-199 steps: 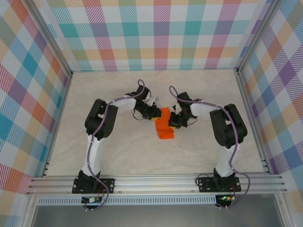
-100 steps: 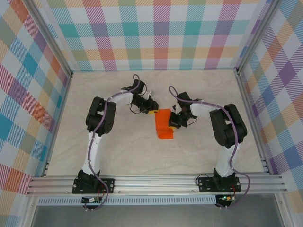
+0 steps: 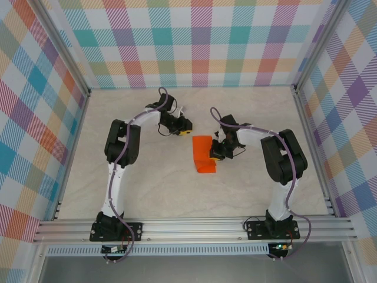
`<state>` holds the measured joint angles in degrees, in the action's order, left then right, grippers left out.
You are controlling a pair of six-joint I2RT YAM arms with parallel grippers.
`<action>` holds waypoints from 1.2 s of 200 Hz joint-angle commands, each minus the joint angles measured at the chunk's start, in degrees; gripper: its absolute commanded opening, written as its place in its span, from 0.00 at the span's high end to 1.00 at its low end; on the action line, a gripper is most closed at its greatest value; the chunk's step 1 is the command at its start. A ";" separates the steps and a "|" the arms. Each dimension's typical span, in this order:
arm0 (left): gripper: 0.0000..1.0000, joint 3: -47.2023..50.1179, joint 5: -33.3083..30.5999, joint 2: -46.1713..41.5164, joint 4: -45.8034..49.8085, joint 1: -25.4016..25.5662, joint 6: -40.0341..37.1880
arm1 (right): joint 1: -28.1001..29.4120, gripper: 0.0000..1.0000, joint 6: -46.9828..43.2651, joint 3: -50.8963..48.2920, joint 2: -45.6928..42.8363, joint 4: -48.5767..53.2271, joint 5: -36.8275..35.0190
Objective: Fold a paper plane with a square sheet of paper (fold left side to right side)
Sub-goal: First fold the square sheet of paper in half at the center of the table, then hold the square sheet of paper at the center of the table.
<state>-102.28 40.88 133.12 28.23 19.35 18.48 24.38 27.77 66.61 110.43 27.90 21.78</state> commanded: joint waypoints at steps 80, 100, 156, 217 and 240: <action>0.74 21.70 0.15 -15.12 -15.29 9.89 8.13 | 0.55 0.95 -0.17 -1.06 3.03 3.26 -1.91; 0.74 19.91 -0.57 -12.34 -14.64 11.44 7.70 | 0.50 0.95 -0.21 -0.95 3.02 3.48 -2.01; 0.75 19.98 -3.79 -9.07 -14.12 12.11 7.23 | 0.67 0.95 -0.08 -0.43 2.86 3.75 -2.09; 0.75 18.35 -7.12 -7.94 -6.52 12.54 3.37 | -0.28 0.95 -0.62 1.54 -4.51 1.46 2.38; 0.75 18.28 -7.28 -7.70 -6.57 12.81 3.40 | -2.64 0.95 0.06 3.46 -6.31 -0.18 5.35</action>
<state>-83.09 35.79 123.74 18.28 31.51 23.73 23.79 27.79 66.92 108.25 28.40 23.11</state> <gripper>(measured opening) 0.252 0.052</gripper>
